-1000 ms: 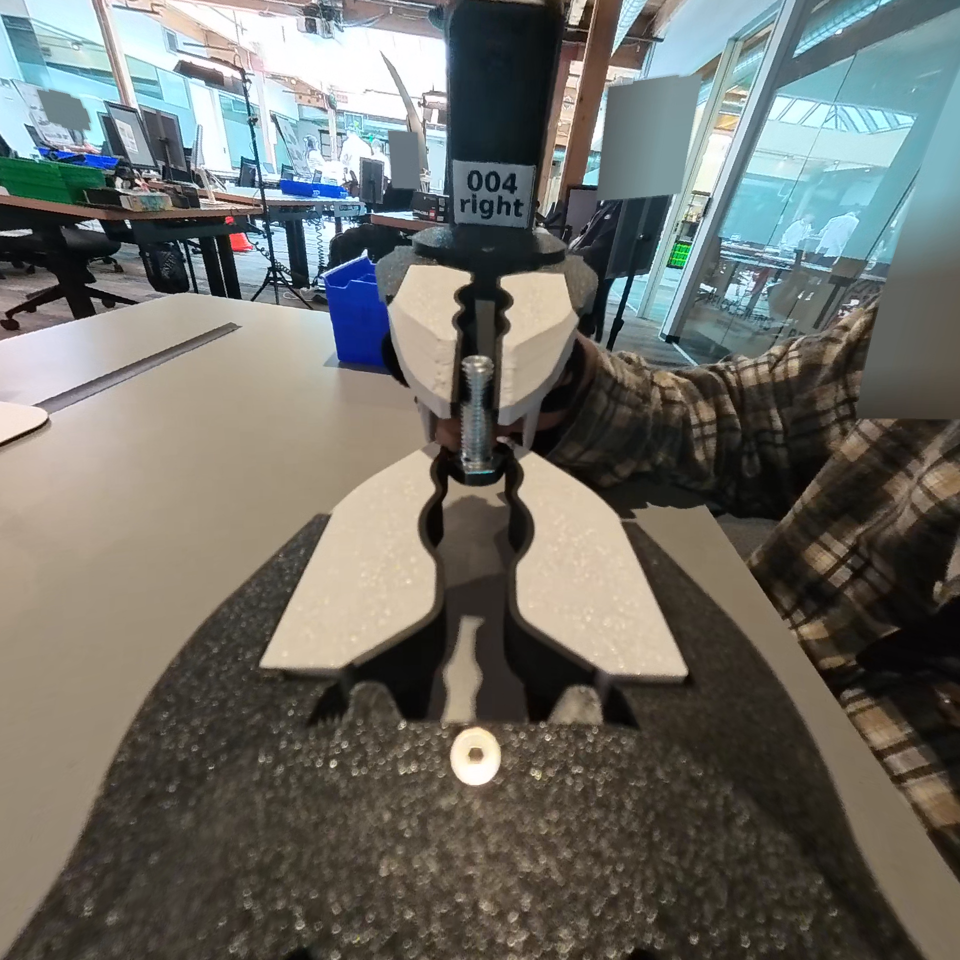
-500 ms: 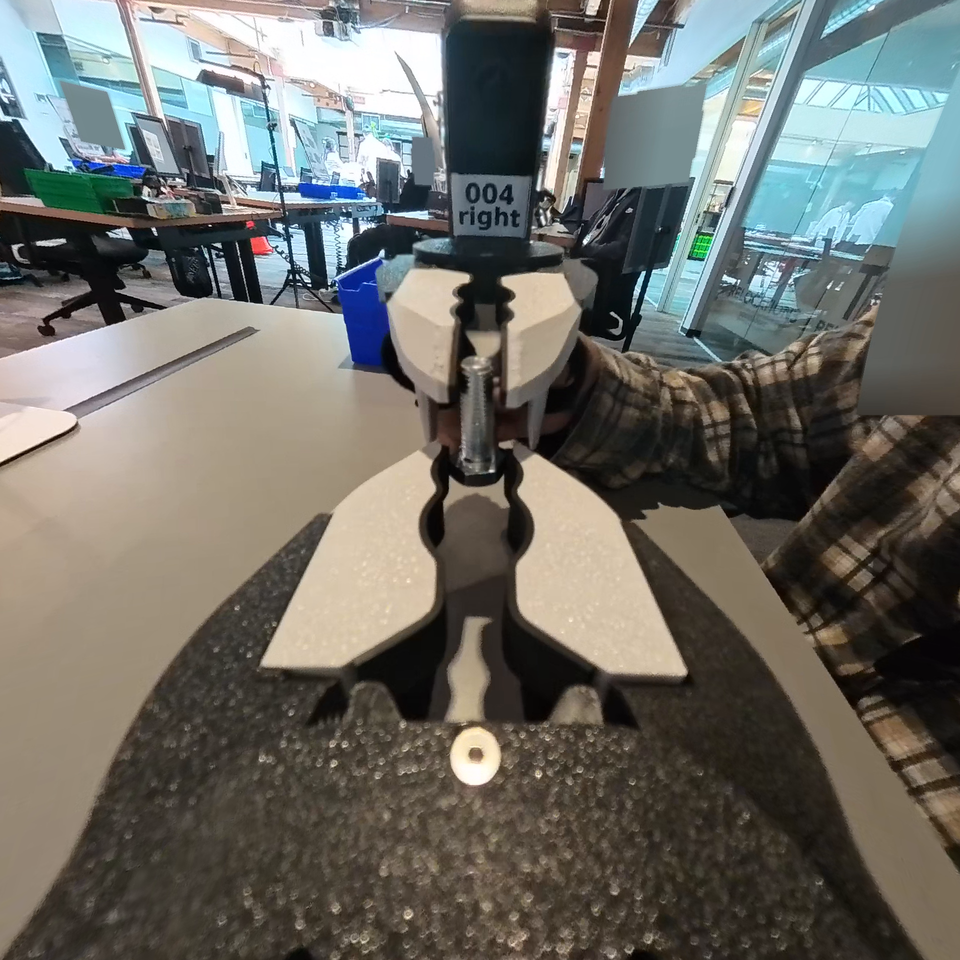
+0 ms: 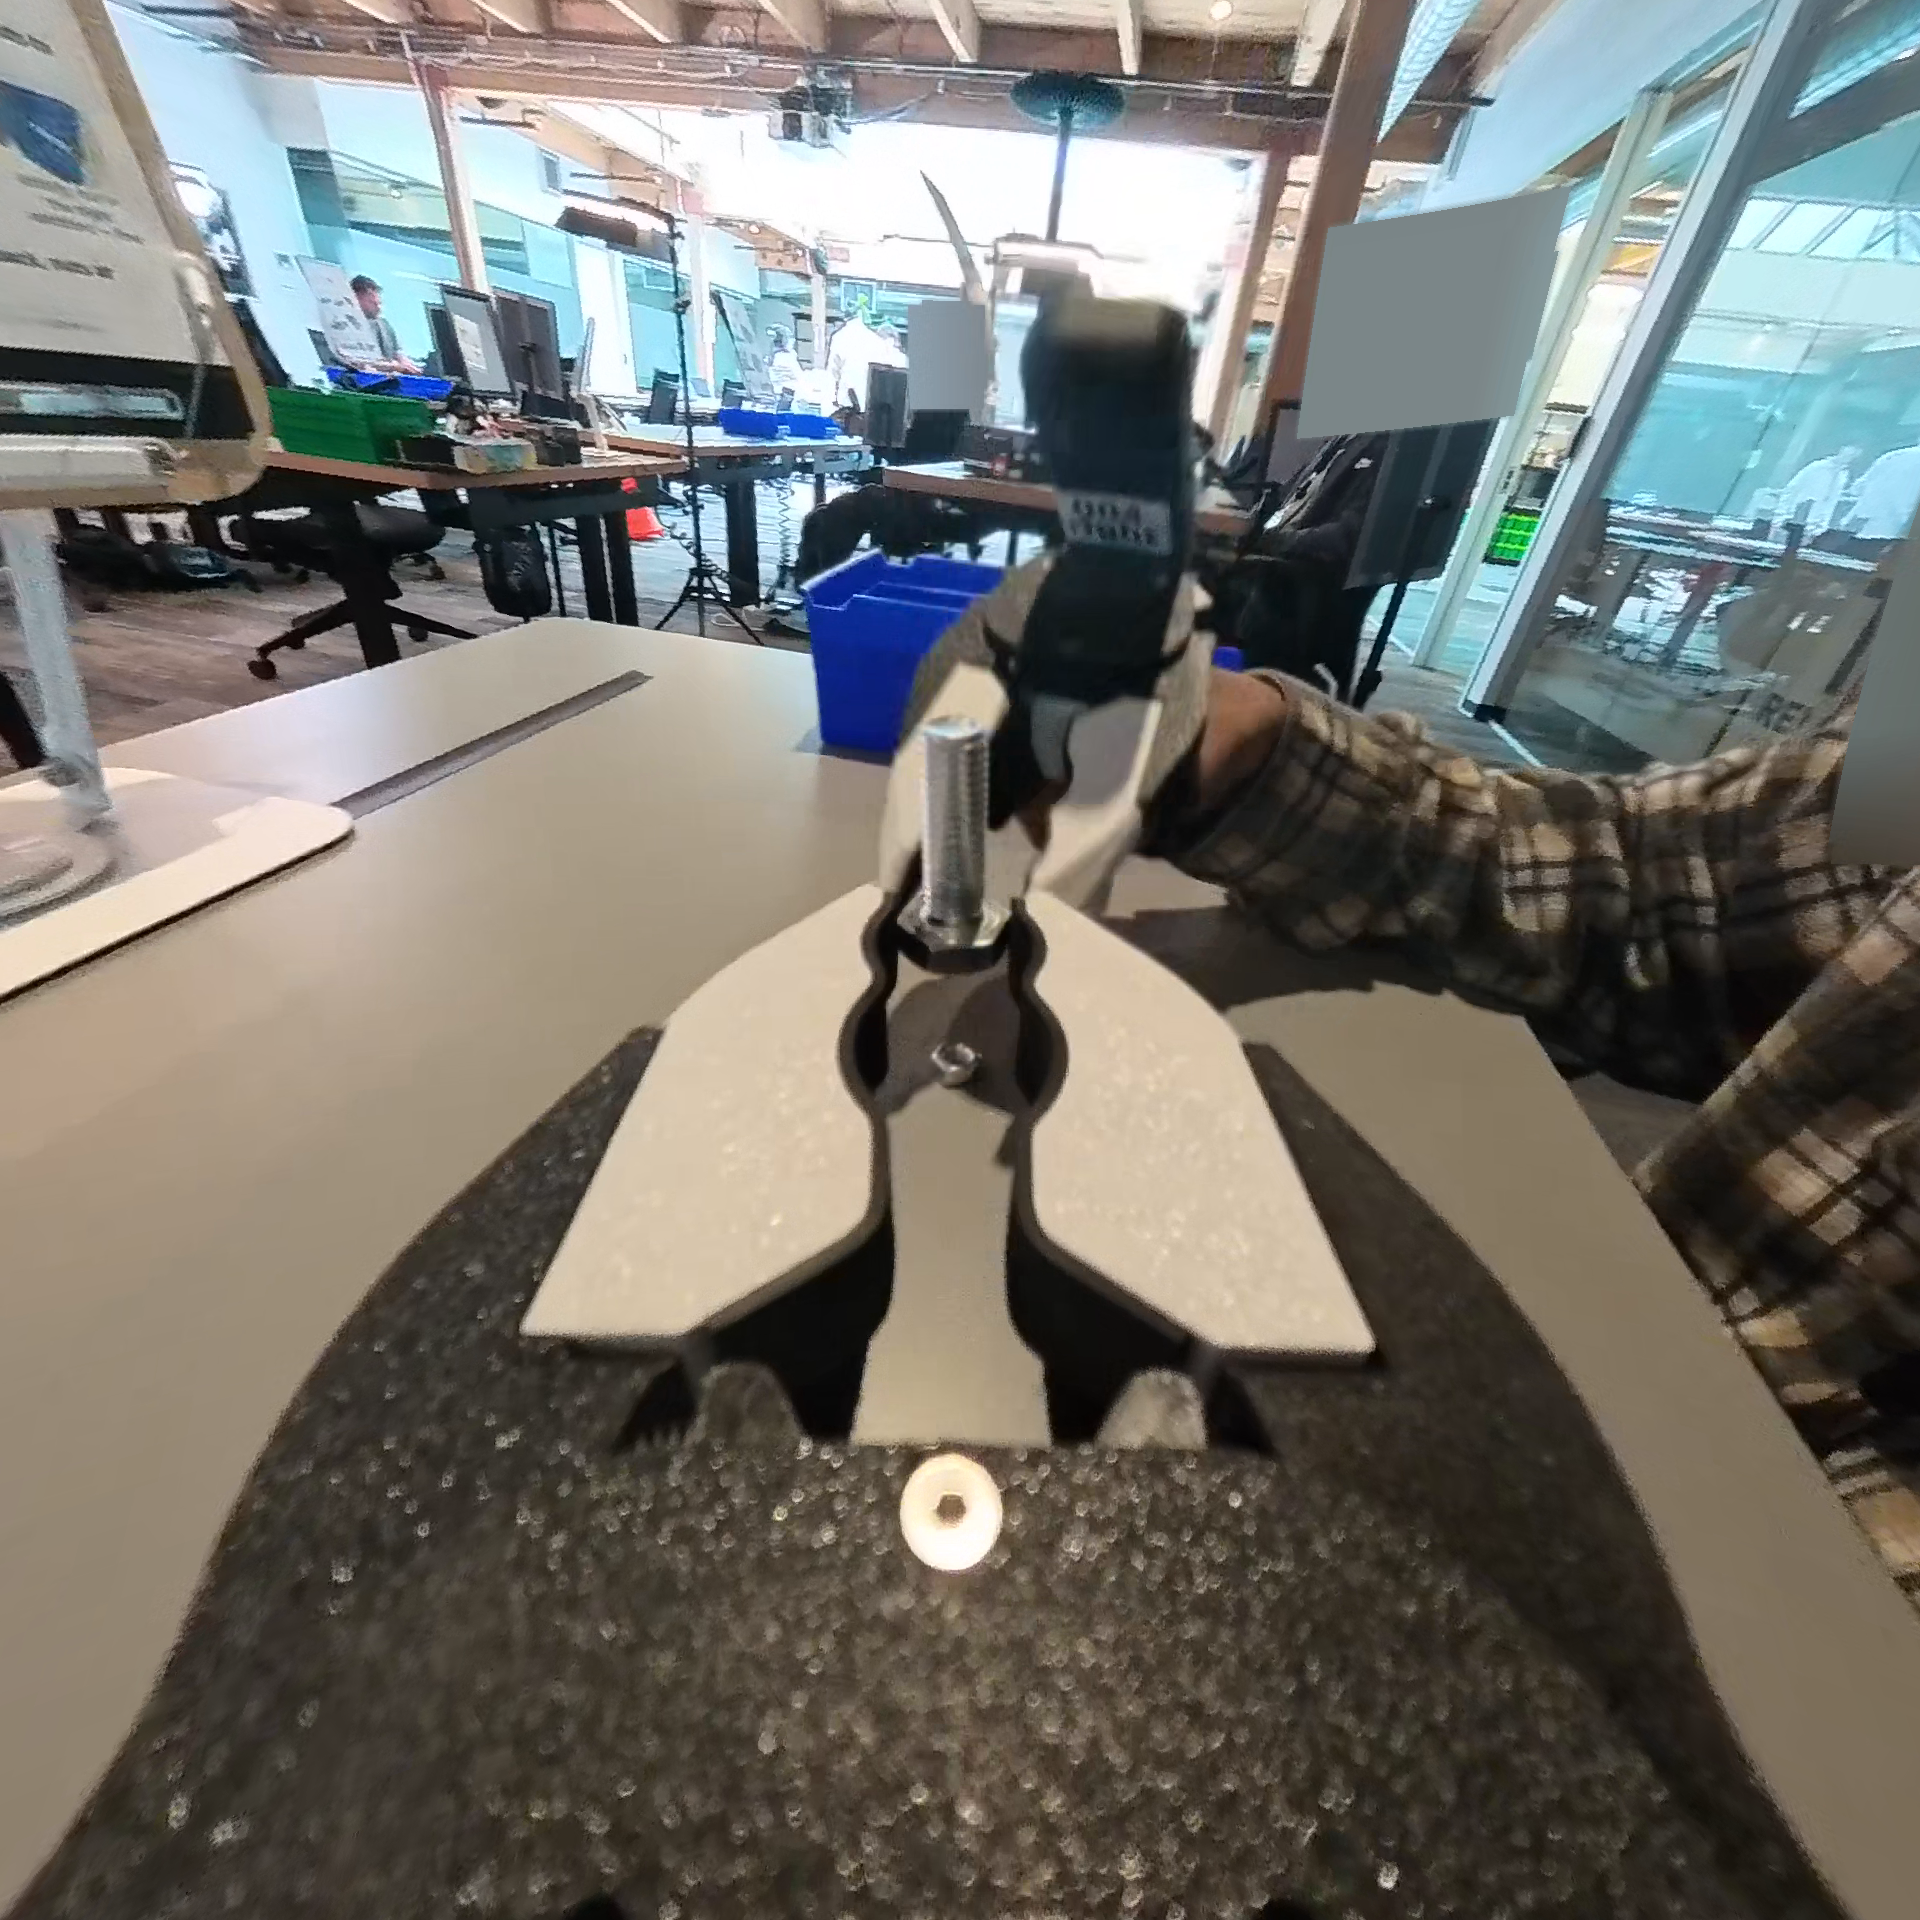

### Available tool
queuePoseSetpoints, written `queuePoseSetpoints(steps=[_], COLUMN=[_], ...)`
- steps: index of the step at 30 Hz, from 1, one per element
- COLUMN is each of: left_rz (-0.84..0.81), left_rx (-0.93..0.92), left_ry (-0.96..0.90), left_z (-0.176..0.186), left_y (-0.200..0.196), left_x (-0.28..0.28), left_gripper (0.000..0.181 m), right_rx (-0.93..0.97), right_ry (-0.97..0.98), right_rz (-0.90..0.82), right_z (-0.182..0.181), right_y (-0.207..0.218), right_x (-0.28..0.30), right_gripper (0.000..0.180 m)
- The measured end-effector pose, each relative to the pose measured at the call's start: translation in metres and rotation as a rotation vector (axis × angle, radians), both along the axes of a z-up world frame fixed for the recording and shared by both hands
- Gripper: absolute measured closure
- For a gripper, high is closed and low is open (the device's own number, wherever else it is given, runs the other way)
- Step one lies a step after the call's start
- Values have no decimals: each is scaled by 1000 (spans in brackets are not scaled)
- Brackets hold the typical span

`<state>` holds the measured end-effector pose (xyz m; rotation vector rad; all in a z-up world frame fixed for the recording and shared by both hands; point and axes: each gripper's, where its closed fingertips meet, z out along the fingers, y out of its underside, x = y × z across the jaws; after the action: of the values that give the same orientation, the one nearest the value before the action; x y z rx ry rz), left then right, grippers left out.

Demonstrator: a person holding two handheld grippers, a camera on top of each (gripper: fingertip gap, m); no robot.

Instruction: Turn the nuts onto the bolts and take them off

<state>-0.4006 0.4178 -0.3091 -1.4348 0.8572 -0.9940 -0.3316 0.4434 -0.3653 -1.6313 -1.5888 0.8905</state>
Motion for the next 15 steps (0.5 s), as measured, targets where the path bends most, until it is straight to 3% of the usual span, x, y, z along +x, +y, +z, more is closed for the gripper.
queuePoseSetpoints(steps=[5, 15], left_rz=[30, 37], left_rx=[-4, -4], left_ry=[8, 10], left_z=[-3, -2], left_y=[4, 4], left_x=[-3, -2], left_gripper=[161, 161], right_rx=[-22, 1], right_ry=[-260, -322], right_rz=[-102, -149], right_z=[-62, -72], right_y=[0, 2], right_x=[24, 20], right_gripper=[143, 157])
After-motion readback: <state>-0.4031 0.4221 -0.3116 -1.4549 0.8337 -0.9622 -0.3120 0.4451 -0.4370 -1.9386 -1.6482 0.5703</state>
